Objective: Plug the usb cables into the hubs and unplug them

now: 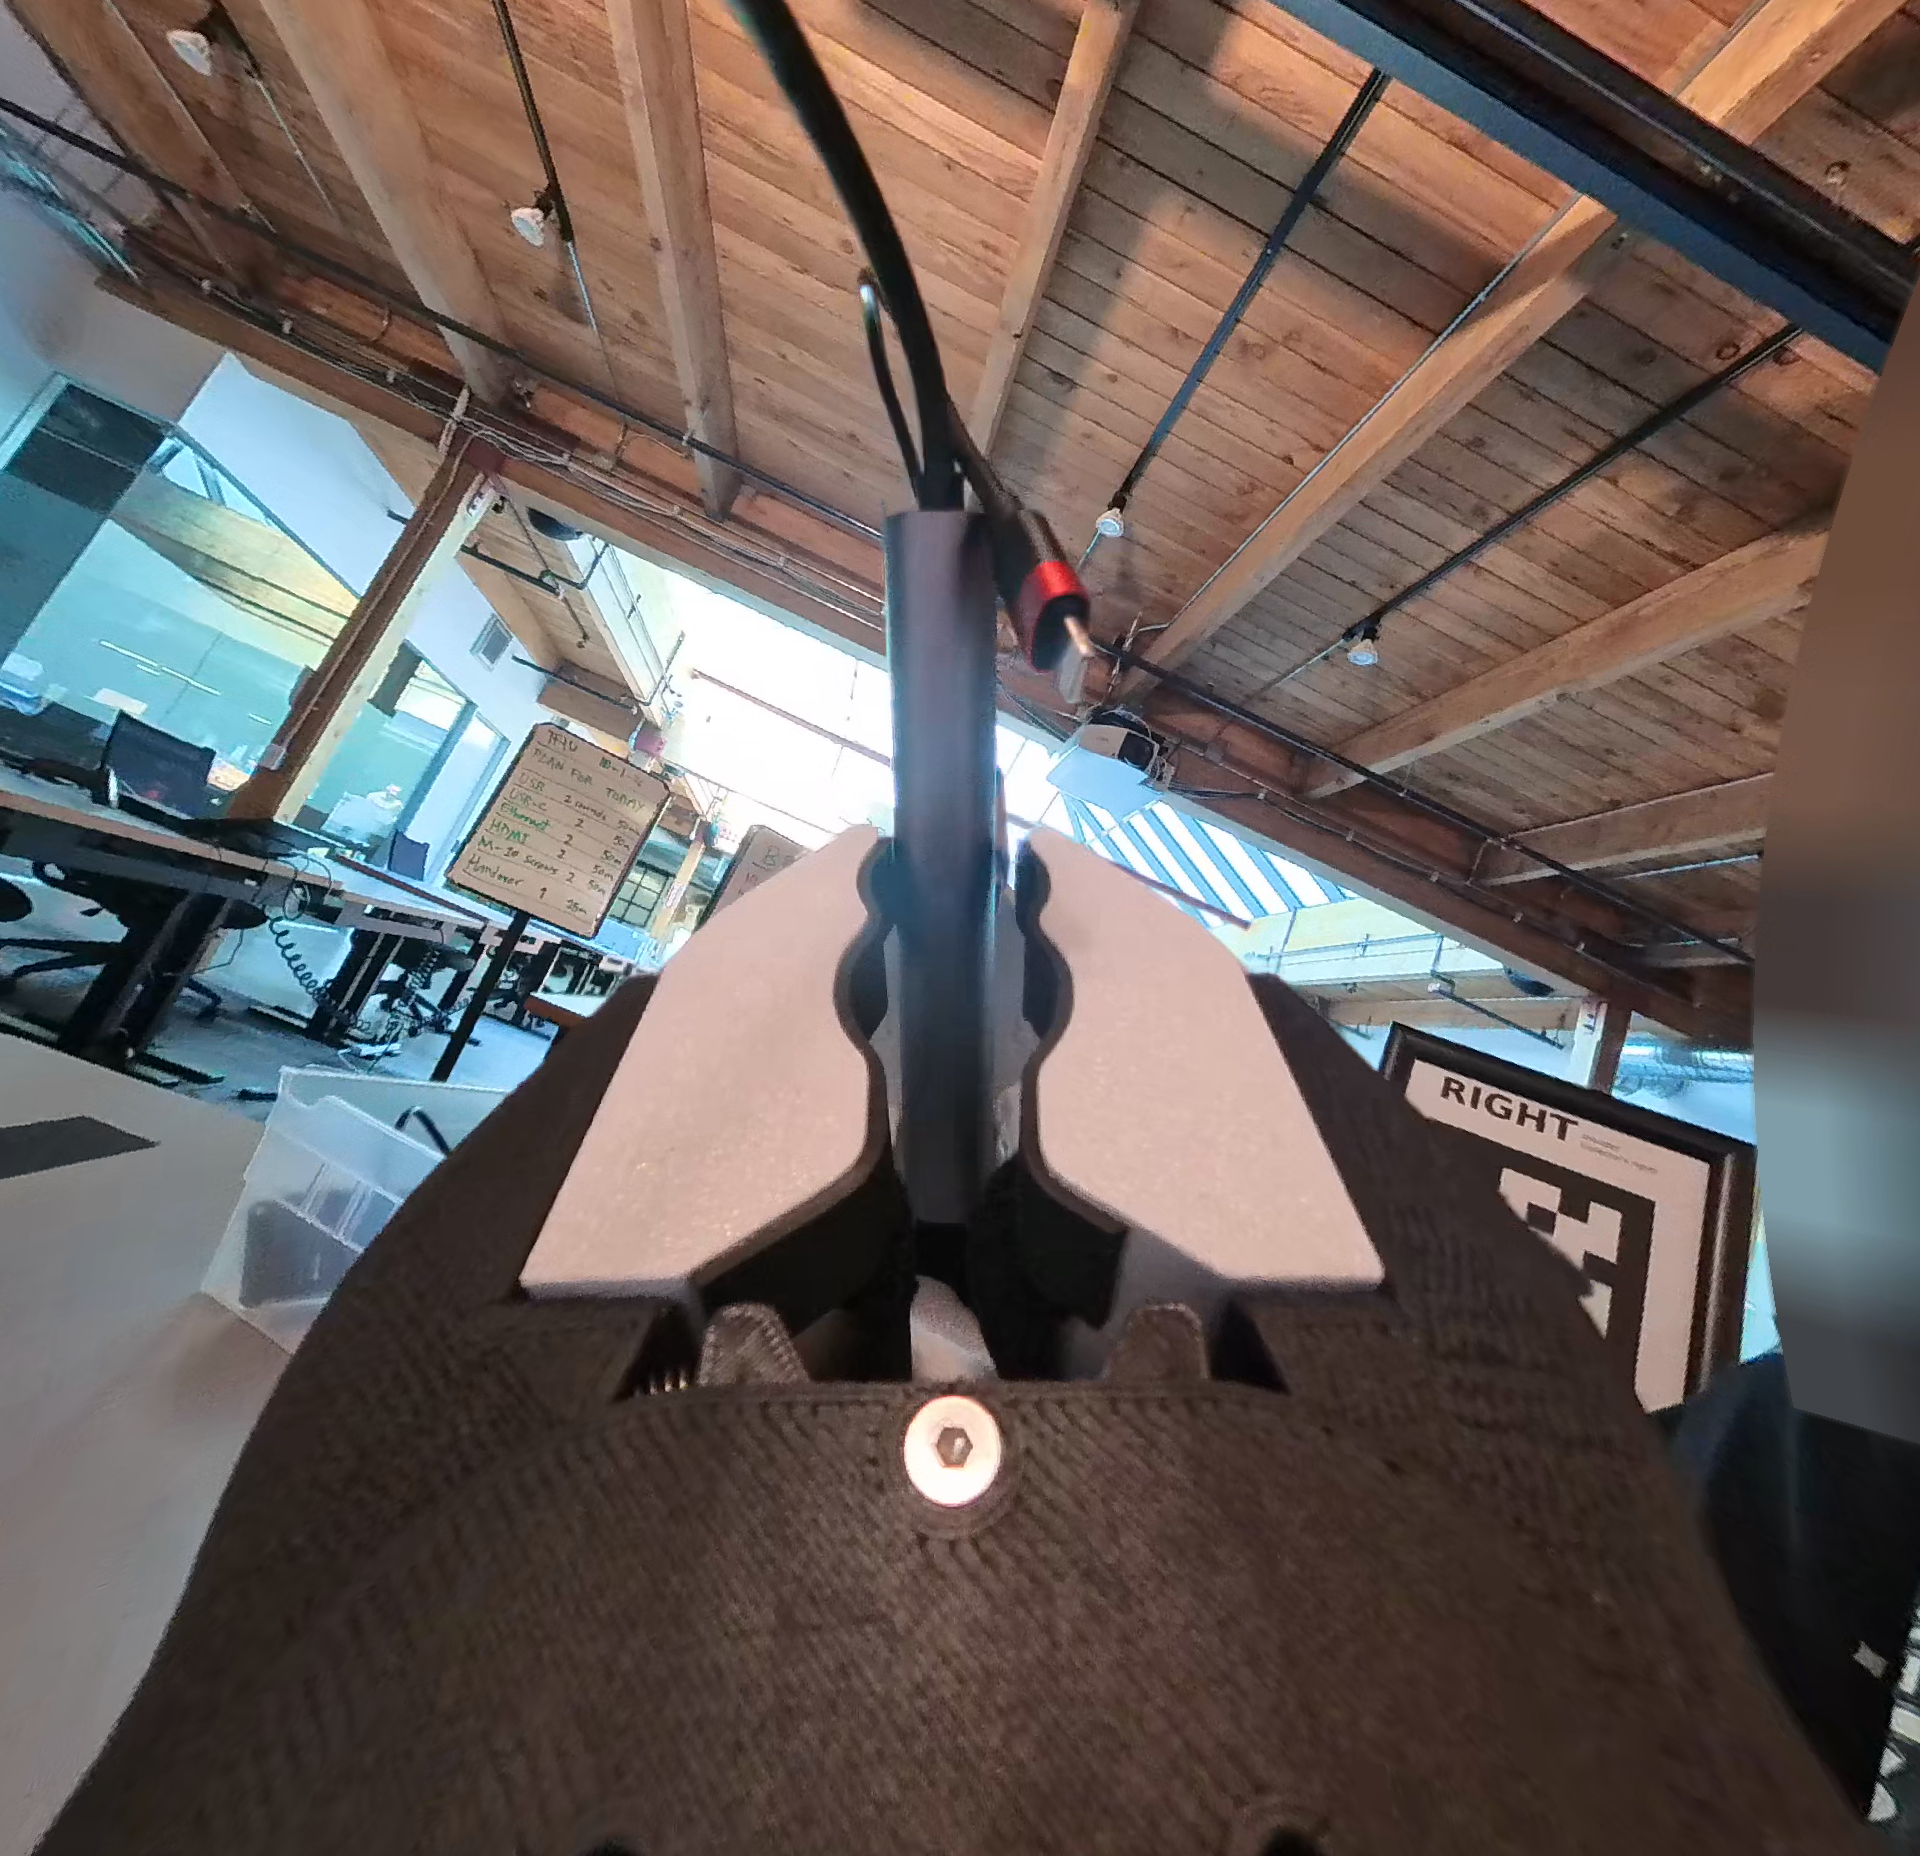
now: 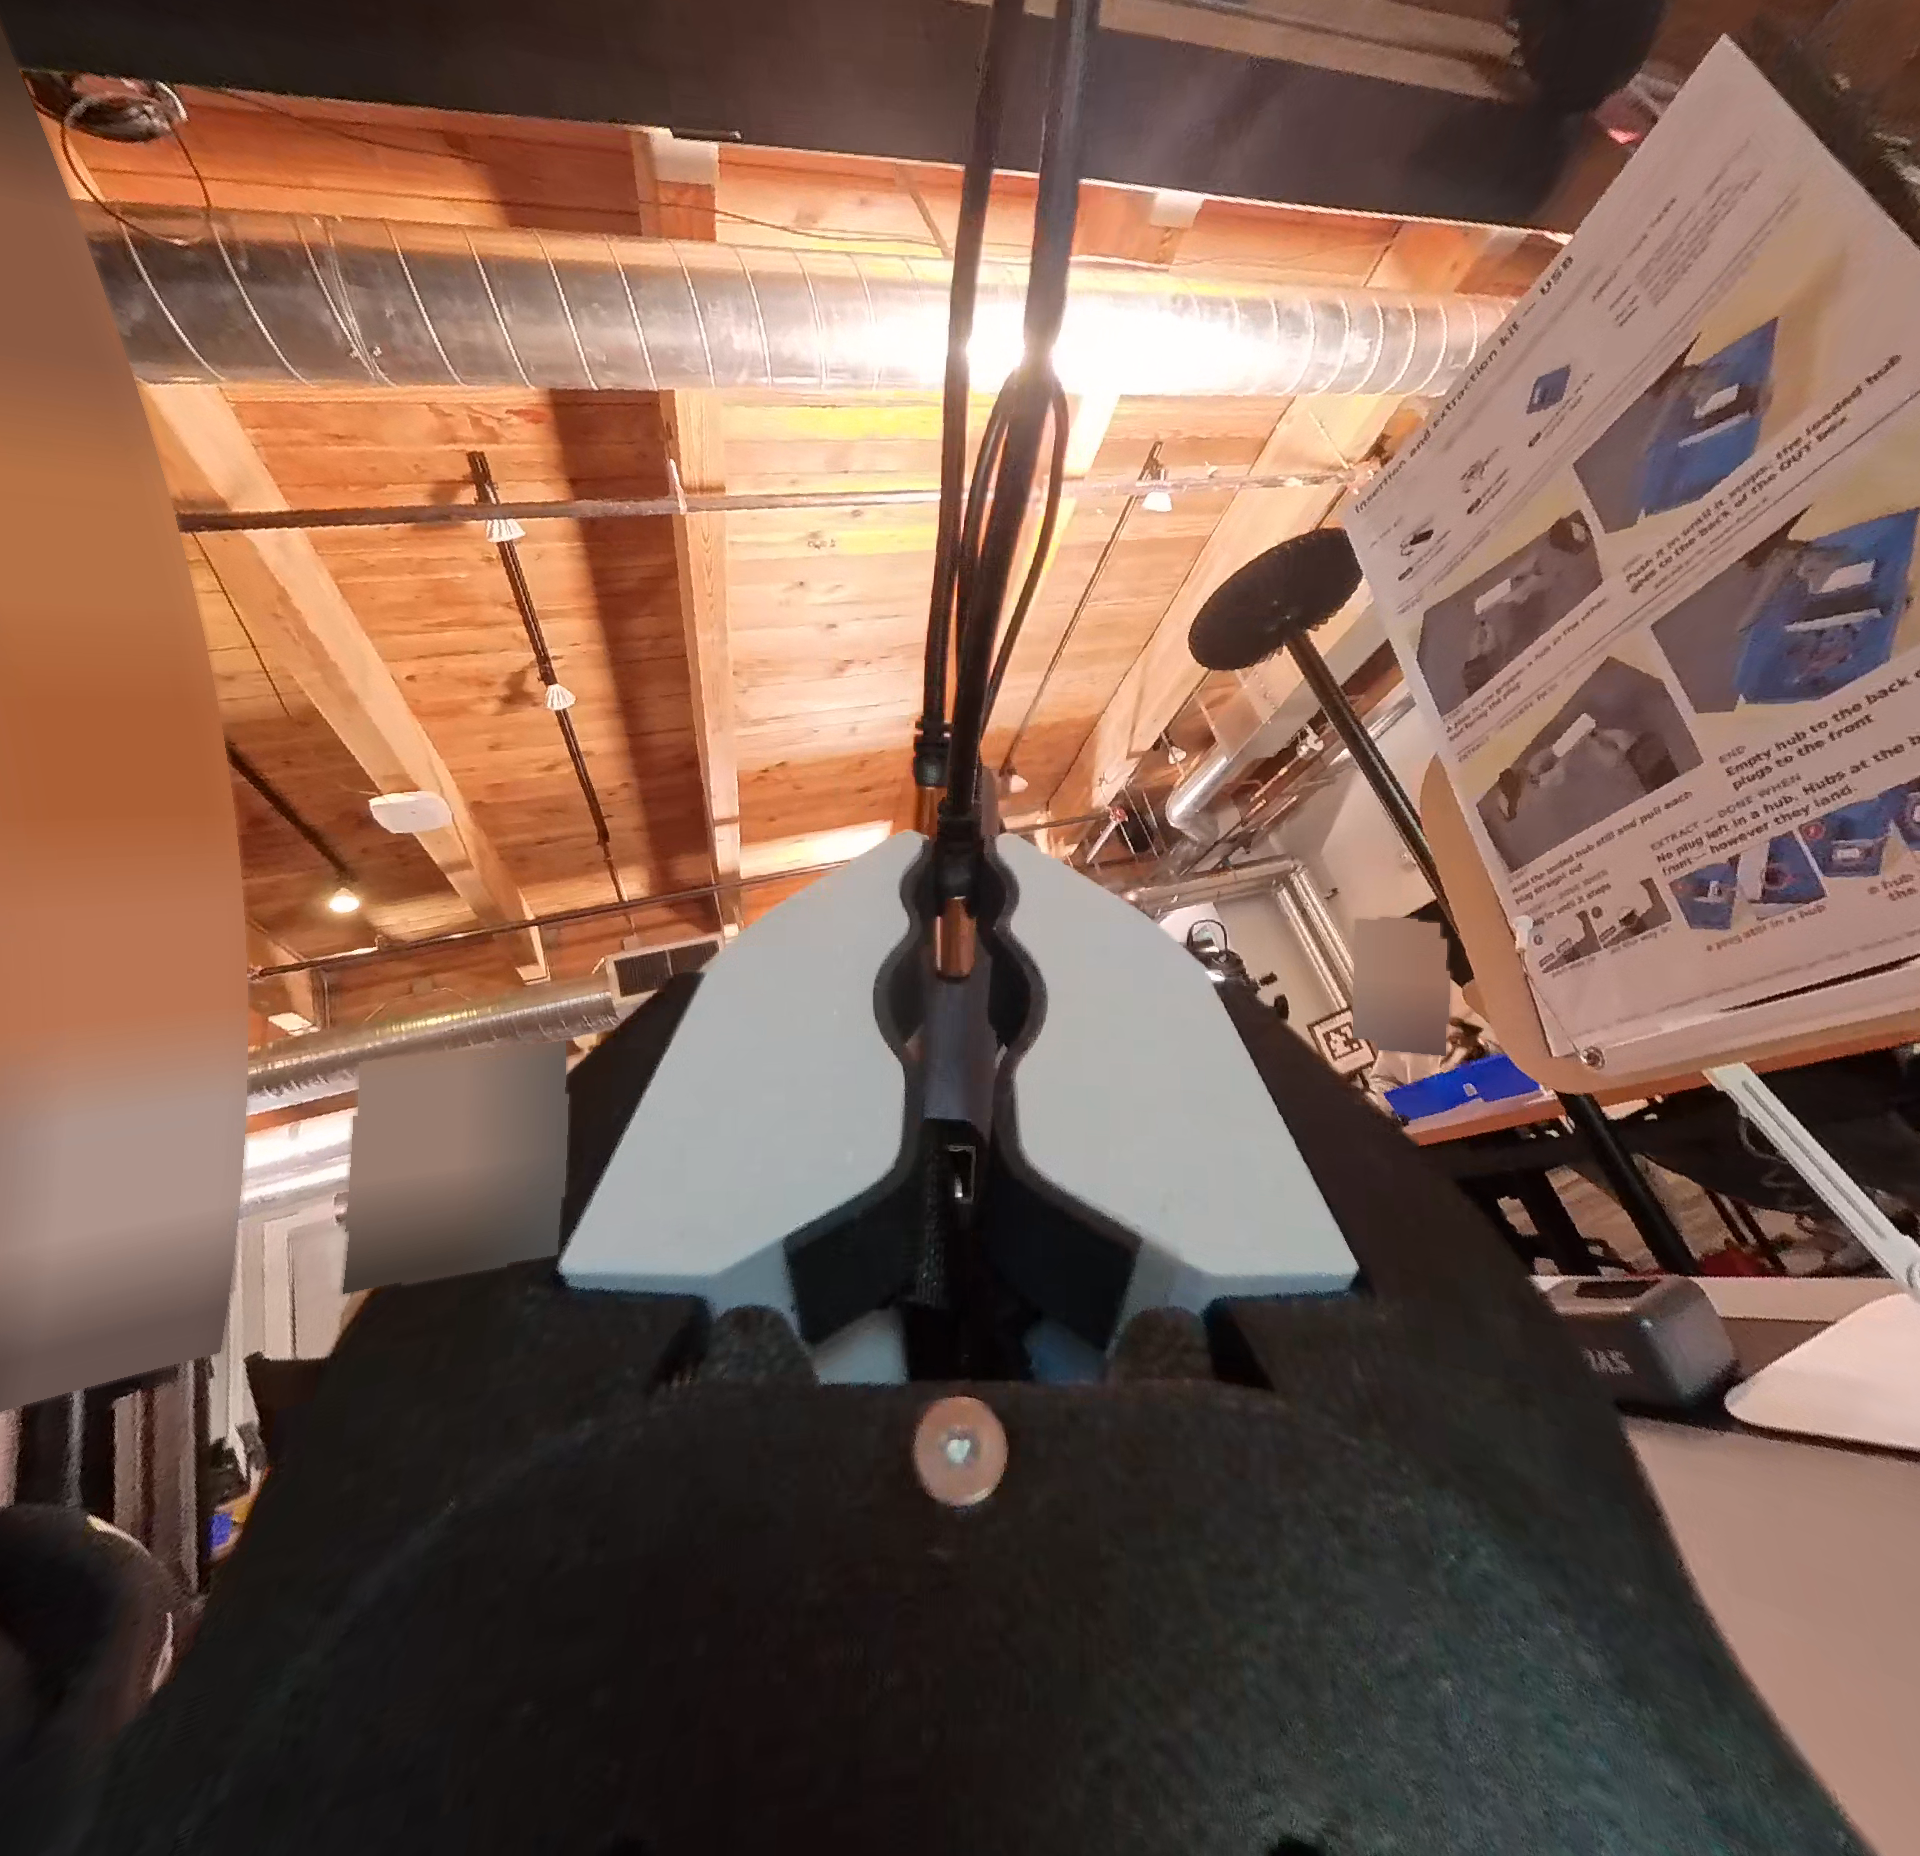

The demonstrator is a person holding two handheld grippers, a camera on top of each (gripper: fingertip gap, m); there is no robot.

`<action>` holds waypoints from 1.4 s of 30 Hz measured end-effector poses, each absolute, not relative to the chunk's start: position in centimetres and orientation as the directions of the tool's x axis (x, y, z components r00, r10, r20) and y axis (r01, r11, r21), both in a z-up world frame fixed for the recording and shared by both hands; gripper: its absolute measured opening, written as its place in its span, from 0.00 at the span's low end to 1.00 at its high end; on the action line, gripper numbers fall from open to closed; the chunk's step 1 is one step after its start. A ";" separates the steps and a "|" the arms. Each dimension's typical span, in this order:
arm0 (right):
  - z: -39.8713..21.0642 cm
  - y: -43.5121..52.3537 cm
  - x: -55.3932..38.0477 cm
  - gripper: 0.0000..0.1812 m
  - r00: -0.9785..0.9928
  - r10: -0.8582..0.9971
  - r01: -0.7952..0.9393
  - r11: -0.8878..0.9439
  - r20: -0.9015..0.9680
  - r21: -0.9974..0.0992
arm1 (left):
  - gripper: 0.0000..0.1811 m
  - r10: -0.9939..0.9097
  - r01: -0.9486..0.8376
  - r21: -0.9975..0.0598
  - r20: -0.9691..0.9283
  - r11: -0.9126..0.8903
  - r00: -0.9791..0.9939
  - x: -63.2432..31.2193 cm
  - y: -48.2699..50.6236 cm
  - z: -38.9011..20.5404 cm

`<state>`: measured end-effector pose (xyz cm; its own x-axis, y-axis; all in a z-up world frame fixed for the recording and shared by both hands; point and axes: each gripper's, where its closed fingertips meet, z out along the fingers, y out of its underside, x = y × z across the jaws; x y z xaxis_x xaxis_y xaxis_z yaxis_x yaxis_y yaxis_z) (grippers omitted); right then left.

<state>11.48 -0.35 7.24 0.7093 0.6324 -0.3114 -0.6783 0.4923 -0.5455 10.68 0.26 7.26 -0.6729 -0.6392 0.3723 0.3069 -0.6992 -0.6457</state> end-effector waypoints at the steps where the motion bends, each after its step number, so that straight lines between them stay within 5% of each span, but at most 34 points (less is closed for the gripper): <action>1: 7.3 -0.4 11.5 0.04 0.705 0.638 -0.682 0.493 -0.309 -0.540 | 0.11 -0.641 0.301 -0.654 0.370 -0.694 -0.672 10.8 0.1 7.2; 17: 7.2 0.1 9.9 0.05 0.653 0.712 -0.676 0.393 -0.260 -0.623 | 0.09 -0.629 0.089 -0.819 0.361 -0.567 -0.689 10.7 -0.9 7.5; 26: 7.6 -1.2 11.3 0.03 0.682 0.682 -0.697 0.496 -0.265 -0.517 | 0.10 -0.632 0.203 -0.735 0.368 -0.647 -0.682 11.3 -1.5 6.9; 33: 7.8 -1.4 11.4 0.04 0.702 0.667 -0.679 0.523 -0.248 -0.515 | 0.09 -0.669 0.246 -0.749 0.330 -0.615 -0.666 10.9 -1.5 7.0; 39: 7.5 -0.7 10.5 0.03 0.717 0.660 -0.626 0.470 -0.223 -0.622 | 0.09 -0.630 0.243 -0.722 0.328 -0.648 -0.704 10.1 -0.5 7.5; 42: 7.7 -1.2 10.6 0.04 0.704 0.675 -0.652 0.493 -0.219 -0.575 | 0.09 -0.614 0.235 -0.711 0.337 -0.663 -0.714 10.1 -0.9 7.5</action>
<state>10.62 -1.20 7.71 0.7041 0.6755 -0.2191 -0.6523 0.4933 -0.5755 10.12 -0.88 7.49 -0.7137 -0.6142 0.3367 0.2354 -0.6631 -0.7106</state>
